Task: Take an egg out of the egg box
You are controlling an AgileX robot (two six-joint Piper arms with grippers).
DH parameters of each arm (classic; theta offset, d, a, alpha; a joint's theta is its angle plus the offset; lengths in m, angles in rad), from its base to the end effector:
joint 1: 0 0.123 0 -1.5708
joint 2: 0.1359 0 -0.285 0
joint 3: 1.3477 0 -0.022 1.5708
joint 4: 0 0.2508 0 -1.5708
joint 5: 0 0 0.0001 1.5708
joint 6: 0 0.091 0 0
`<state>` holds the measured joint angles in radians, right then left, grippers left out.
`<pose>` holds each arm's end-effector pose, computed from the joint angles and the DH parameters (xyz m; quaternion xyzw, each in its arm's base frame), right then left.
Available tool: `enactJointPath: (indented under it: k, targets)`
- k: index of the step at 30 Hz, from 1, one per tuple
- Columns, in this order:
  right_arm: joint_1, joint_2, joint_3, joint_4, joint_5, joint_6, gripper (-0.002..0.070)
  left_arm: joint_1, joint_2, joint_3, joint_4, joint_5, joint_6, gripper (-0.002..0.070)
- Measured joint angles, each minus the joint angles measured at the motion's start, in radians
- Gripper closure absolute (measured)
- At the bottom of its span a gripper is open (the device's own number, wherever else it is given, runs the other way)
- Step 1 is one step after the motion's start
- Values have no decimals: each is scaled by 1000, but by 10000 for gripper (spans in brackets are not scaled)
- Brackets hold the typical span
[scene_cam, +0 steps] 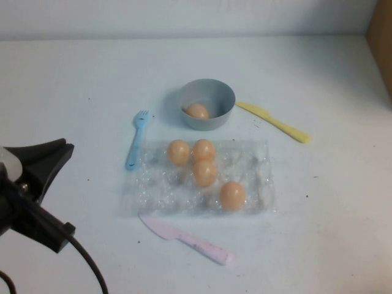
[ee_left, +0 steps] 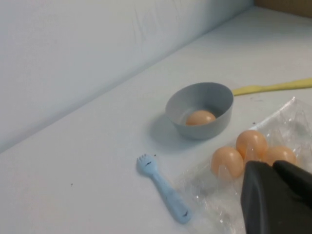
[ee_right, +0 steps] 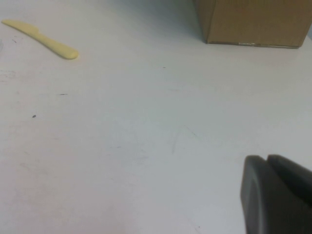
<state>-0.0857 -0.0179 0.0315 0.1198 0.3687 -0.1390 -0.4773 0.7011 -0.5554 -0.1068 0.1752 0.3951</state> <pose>0.0526 -0.0006 0.1706 0.0106 0.8025 -0.0164 0.5963 0.1318 -0.0701 0.3209 0.2989 0.7252 -0.0653 0.6168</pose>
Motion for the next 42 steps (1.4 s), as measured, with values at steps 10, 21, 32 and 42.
enactJointPath:
  k: [10,21,32,42]
  targets:
    - [0,0,0,0,0,0,694,47,-117,33,50,152,-35,678]
    - [0,0,0,0,0,0,694,160,-532,393,112,-56,-157,678]
    - [0,0,0,0,0,0,694,343,-712,501,144,109,-242,678]
    - [0,0,0,0,0,0,694,411,-712,581,107,187,-242,678]
